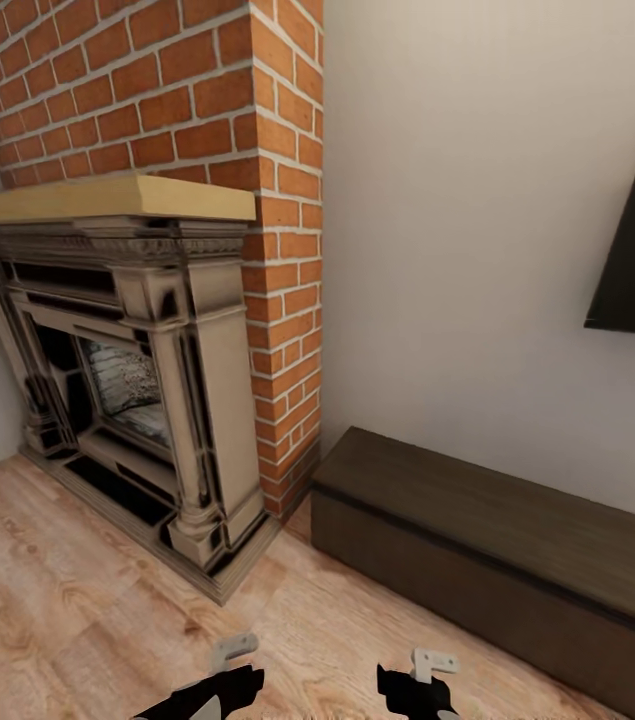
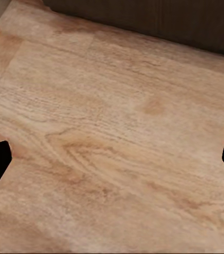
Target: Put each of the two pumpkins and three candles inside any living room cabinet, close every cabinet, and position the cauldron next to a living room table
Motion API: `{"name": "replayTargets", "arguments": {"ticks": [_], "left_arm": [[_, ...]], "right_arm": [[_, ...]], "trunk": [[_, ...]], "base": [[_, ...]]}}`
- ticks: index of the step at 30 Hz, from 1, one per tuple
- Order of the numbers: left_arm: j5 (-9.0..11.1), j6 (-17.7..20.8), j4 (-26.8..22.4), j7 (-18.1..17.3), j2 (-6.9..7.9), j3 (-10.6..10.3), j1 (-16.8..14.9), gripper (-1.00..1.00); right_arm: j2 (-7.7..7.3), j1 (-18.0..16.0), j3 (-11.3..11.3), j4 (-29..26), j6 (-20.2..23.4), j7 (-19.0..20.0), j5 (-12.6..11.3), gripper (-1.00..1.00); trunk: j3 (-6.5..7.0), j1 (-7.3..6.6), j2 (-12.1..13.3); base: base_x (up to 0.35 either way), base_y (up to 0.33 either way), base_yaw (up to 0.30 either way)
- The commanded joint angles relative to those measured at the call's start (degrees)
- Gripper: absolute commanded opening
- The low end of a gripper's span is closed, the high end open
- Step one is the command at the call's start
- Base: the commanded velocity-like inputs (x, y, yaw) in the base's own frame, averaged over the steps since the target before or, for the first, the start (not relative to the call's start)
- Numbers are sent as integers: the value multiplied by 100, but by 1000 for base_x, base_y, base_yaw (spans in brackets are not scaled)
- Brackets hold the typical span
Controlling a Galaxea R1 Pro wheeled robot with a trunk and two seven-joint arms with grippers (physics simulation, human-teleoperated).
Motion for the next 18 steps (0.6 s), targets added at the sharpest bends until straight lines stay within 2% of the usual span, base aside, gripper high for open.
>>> {"name": "replayTargets", "arguments": {"ticks": [1,13,18], "left_arm": [[-60,-9,2,10,-2,48,-3,100],[-67,-9,2,0,-3,48,-3,100],[-64,-9,2,1,-2,48,-3,100]], "right_arm": [[5,-5,-31,13,-30,1,-21,100],[11,-5,-31,20,-25,-1,-21,100],[19,-5,-27,20,-25,-1,-21,100]], "trunk": [[13,-26,39],[228,-290,520],[318,-399,720]], "base": [[-251,0,219],[-262,0,284],[-82,0,298]]}}
